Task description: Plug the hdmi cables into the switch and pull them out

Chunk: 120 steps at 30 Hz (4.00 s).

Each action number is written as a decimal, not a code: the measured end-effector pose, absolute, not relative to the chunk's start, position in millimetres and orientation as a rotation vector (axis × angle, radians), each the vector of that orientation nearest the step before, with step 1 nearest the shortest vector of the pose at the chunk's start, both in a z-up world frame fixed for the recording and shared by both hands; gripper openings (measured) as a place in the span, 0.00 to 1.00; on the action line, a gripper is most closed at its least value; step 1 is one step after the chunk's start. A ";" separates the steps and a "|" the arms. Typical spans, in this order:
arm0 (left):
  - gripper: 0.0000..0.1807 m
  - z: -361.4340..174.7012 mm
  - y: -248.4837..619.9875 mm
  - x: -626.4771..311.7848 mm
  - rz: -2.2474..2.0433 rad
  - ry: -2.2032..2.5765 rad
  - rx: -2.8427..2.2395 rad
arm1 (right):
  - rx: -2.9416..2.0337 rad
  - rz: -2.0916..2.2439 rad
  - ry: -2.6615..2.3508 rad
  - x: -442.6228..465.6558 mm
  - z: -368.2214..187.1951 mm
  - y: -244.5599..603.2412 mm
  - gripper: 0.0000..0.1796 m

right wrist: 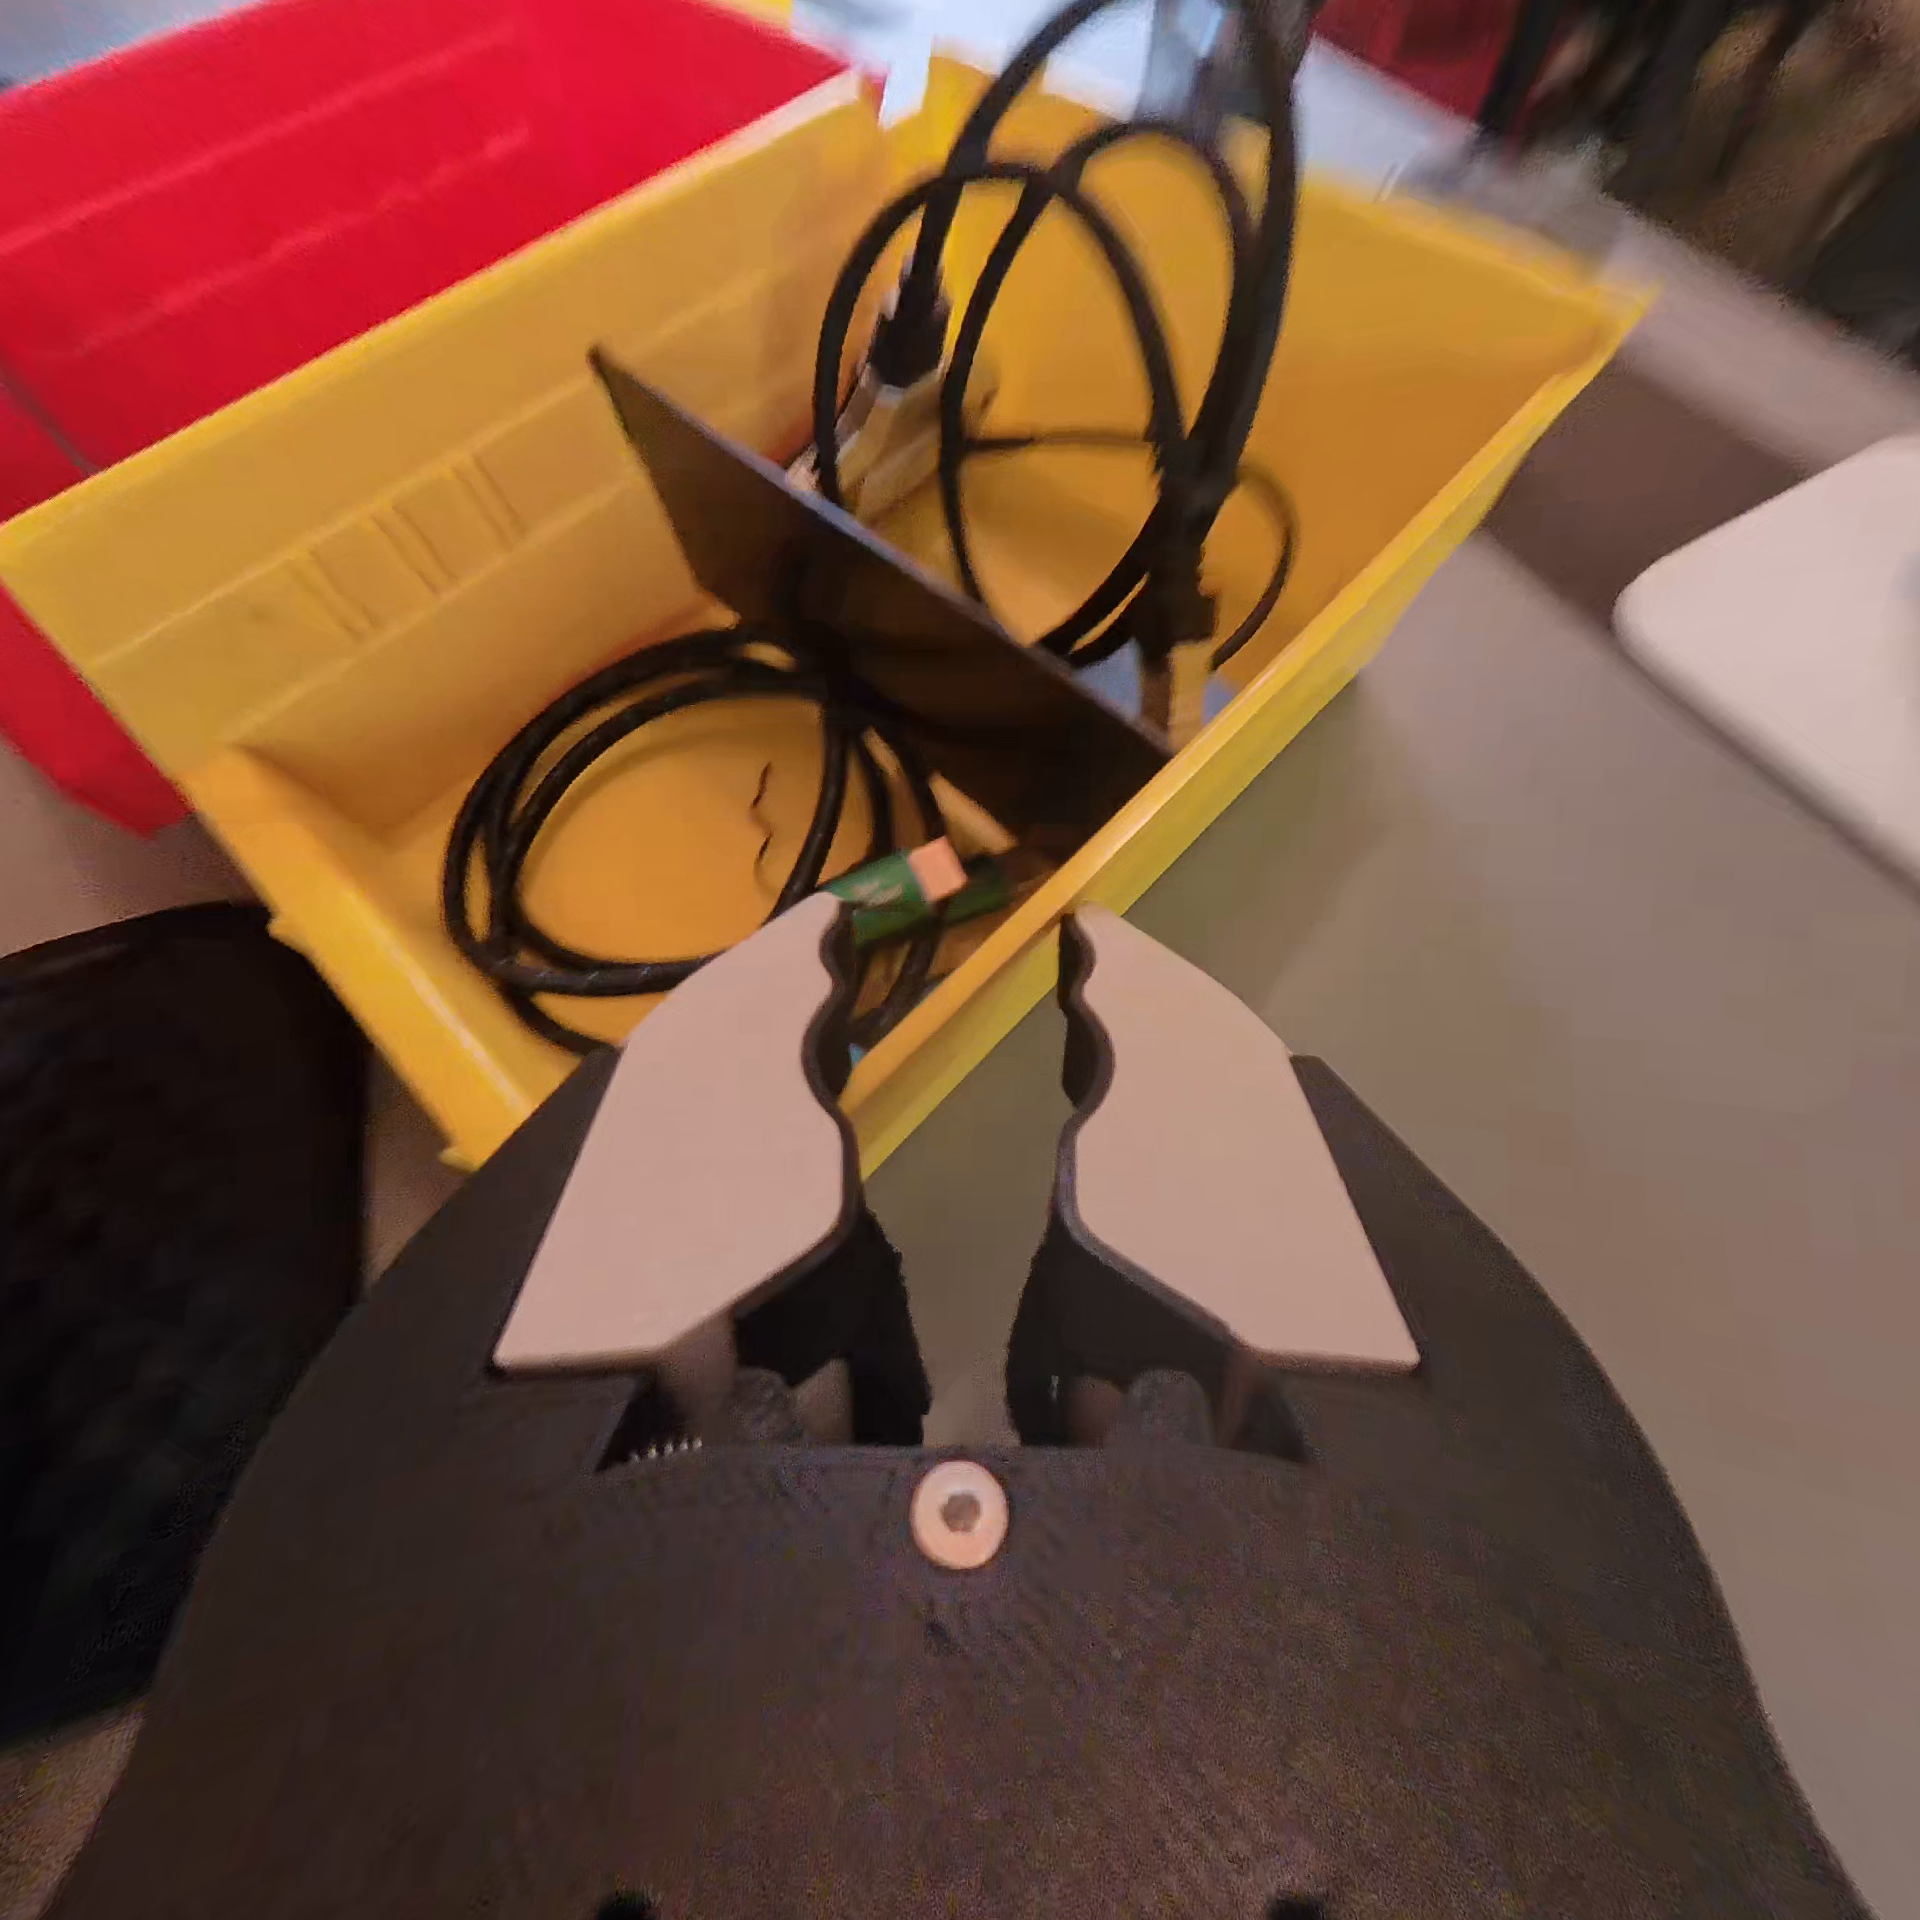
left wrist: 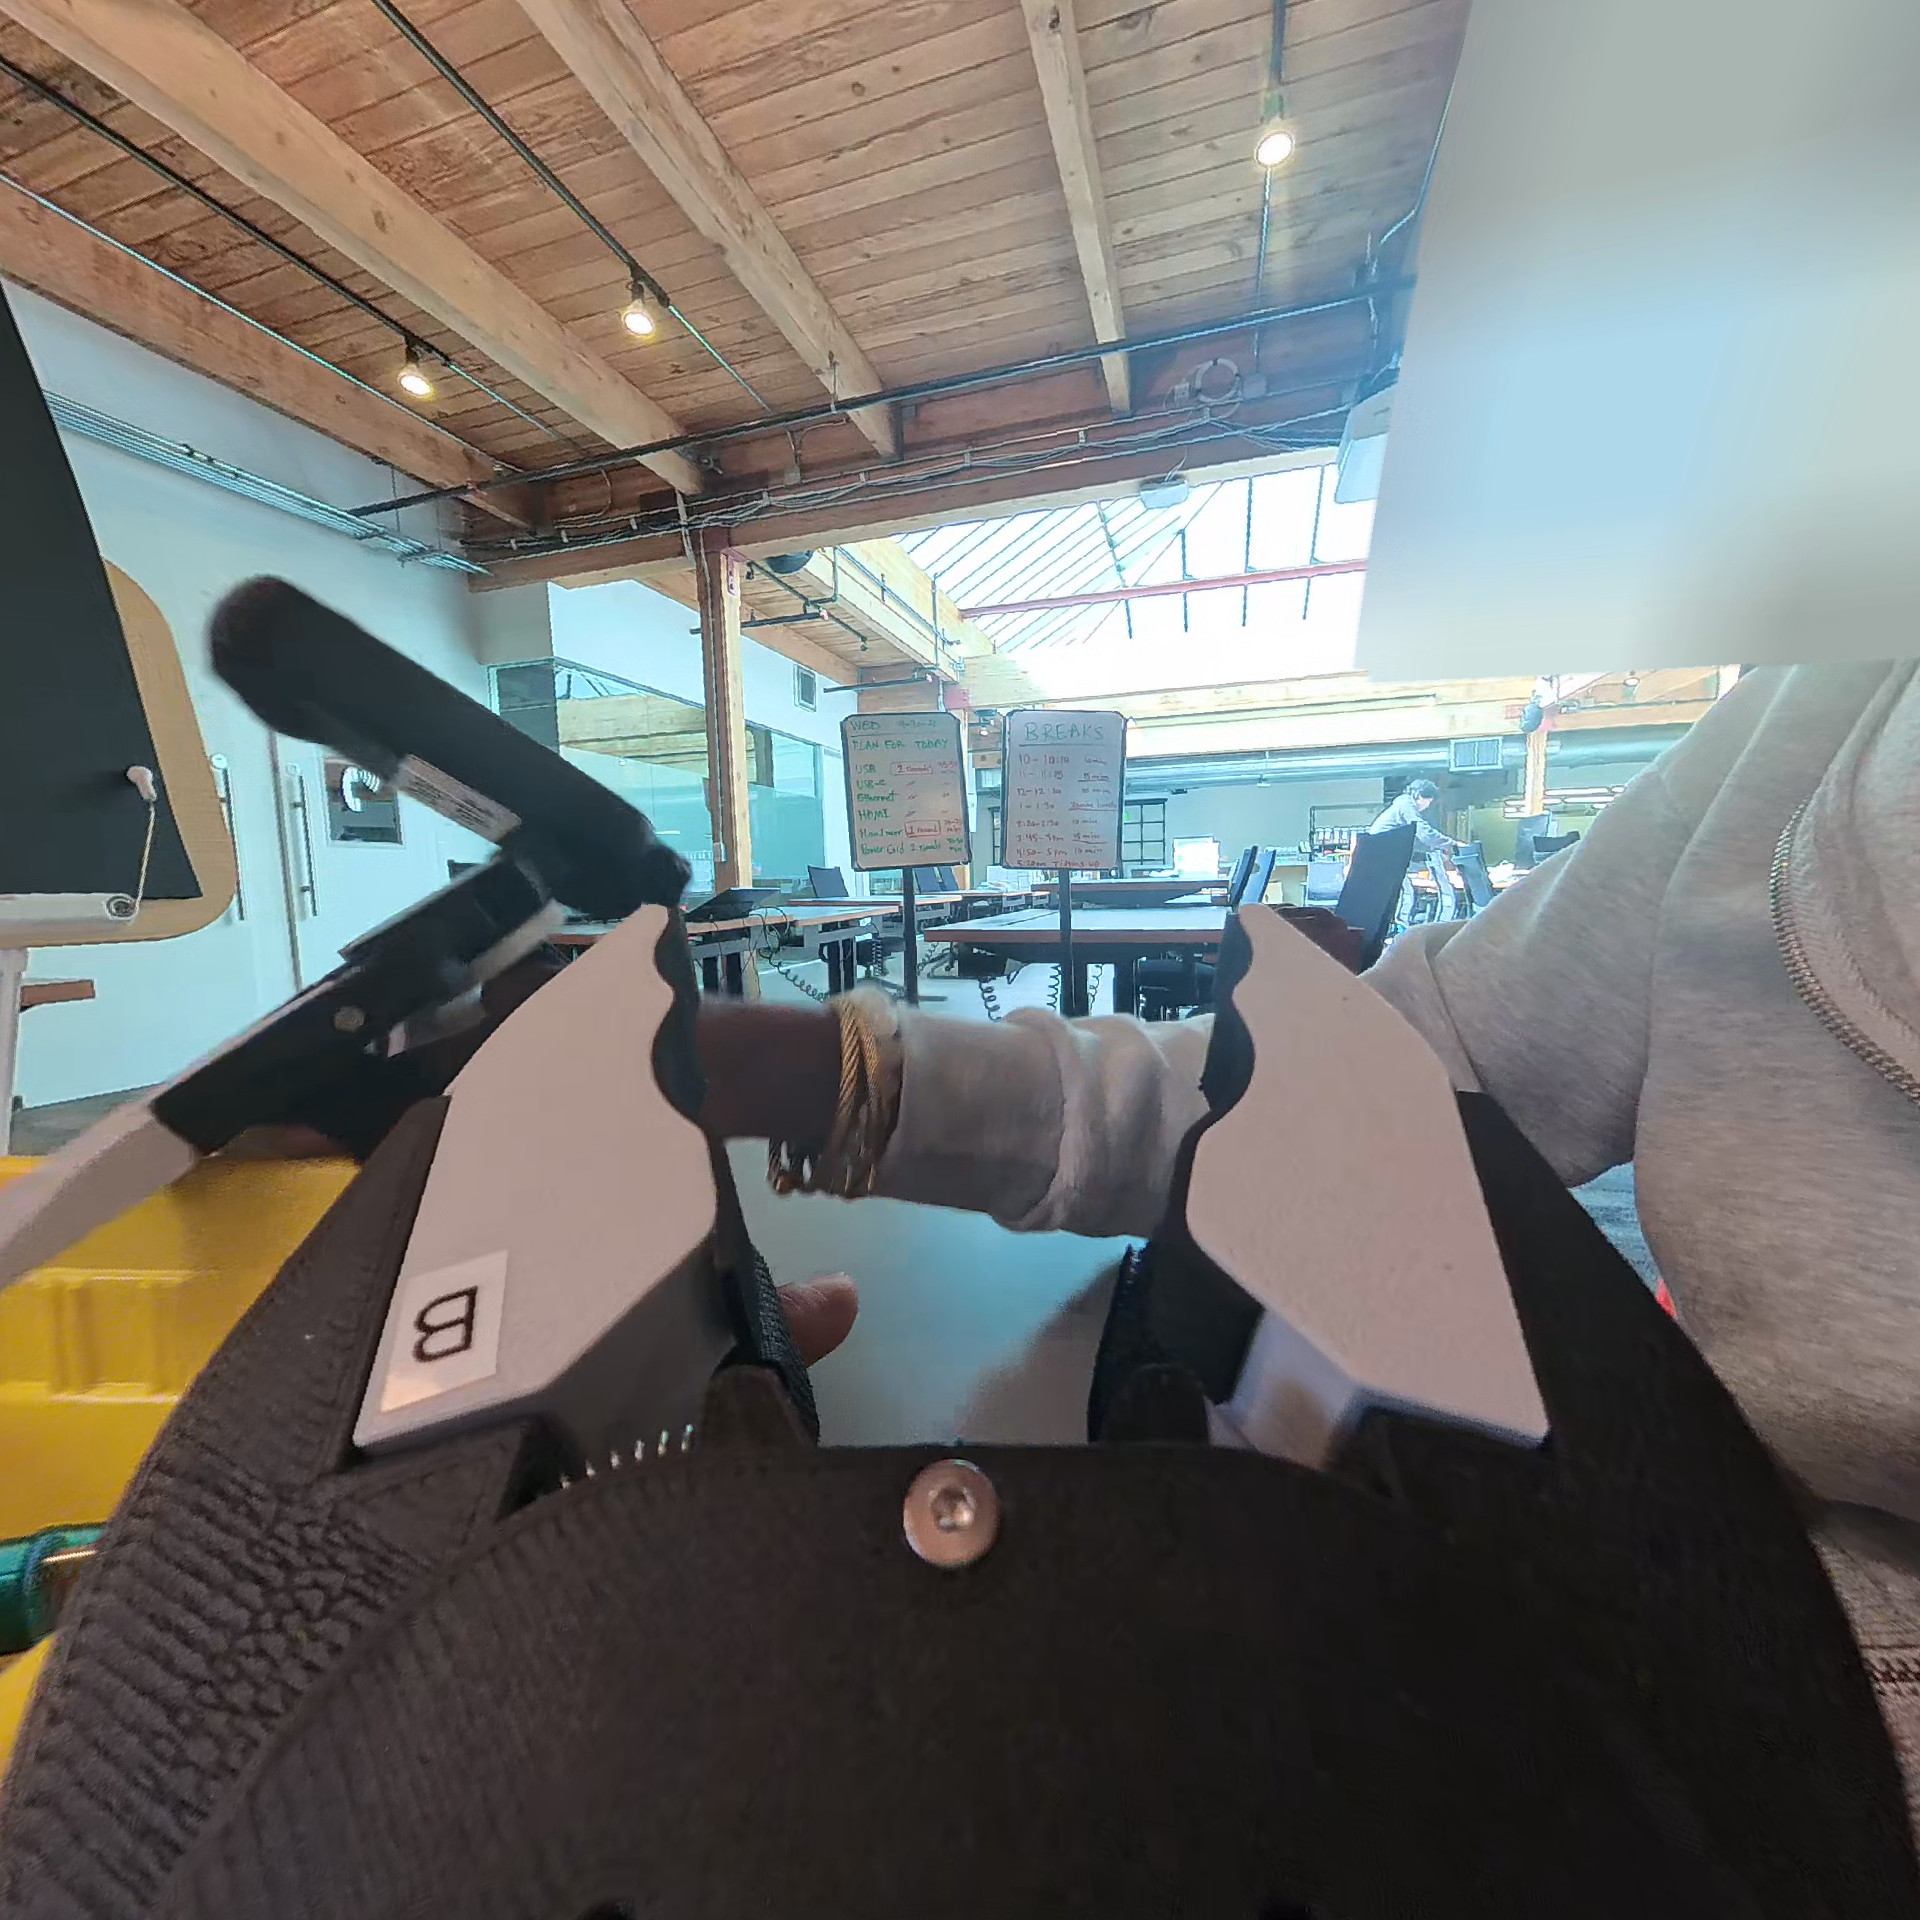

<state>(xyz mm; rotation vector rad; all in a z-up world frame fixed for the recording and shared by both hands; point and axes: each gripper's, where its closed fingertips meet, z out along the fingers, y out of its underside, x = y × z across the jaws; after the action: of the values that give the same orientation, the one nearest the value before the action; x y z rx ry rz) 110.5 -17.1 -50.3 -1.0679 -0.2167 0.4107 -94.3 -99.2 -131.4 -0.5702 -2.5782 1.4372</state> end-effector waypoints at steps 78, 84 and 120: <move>0.12 -119.7 -394.3 205.1 1.548 -1.336 -1.350 | -0.095 1.467 -2.233 94.0 -142.4 -260.9 0.15; 0.14 -41.4 -359.2 217.5 1.754 -0.986 -1.116 | 0.047 1.691 -1.844 97.2 -67.2 -238.1 0.14; 0.19 -118.5 66.1 -67.2 1.050 -0.622 -1.733 | -0.684 0.895 -1.782 -80.3 -127.4 243.4 0.12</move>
<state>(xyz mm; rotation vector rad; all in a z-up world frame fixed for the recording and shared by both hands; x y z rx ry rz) -67.2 66.1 -118.5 -1.7334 -0.6220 1.0502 -80.3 243.4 -127.4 -0.6843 -1.7824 0.8952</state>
